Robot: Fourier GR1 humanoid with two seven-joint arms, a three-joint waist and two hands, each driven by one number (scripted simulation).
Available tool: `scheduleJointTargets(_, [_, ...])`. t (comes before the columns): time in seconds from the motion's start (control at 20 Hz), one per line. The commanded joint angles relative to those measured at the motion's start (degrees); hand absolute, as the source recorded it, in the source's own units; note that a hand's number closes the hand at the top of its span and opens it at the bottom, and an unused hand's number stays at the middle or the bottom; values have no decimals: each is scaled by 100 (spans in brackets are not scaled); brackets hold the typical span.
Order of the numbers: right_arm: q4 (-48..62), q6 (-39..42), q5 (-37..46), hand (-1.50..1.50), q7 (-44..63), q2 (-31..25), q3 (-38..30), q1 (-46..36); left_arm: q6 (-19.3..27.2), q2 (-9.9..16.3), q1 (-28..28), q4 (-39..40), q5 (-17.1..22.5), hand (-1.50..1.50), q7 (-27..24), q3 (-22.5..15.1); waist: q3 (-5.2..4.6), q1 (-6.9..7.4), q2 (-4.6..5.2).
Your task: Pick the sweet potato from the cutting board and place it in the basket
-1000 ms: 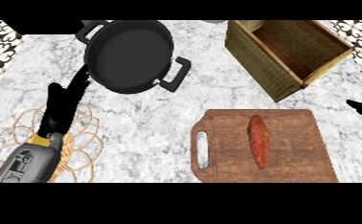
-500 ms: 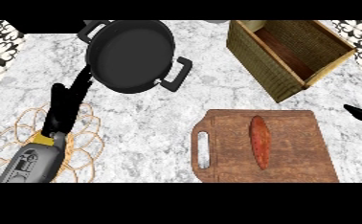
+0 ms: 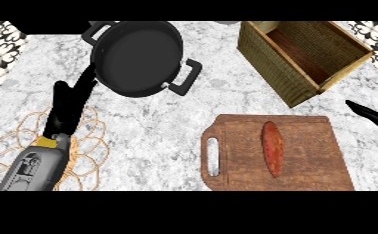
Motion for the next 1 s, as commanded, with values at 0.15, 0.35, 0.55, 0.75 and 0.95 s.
scheduleJointTargets(0.15, [626,147,674,-150,-85,643,191,-505,-256,-241,-85,242,-229,0,-205,283,-1,1,5])
scheduleJointTargets(0.35, [710,-331,1340,-150,-357,1136,577,-369,-194,-270,-55,-164,-431,0,274,209,2,8,0])
scheduleJointTargets(0.55, [1092,-492,1767,-150,-512,1367,663,-551,-613,-205,296,-40,-286,0,-238,507,0,21,4])
scheduleJointTargets(0.75, [599,-436,1859,-150,-268,1673,551,-393,-548,-505,147,-145,-526,0,33,565,-1,-5,0])
scheduleJointTargets(0.95, [634,-301,2018,-150,-31,1900,630,-668,-737,-437,-6,-76,-548,0,149,827,-1,0,1])
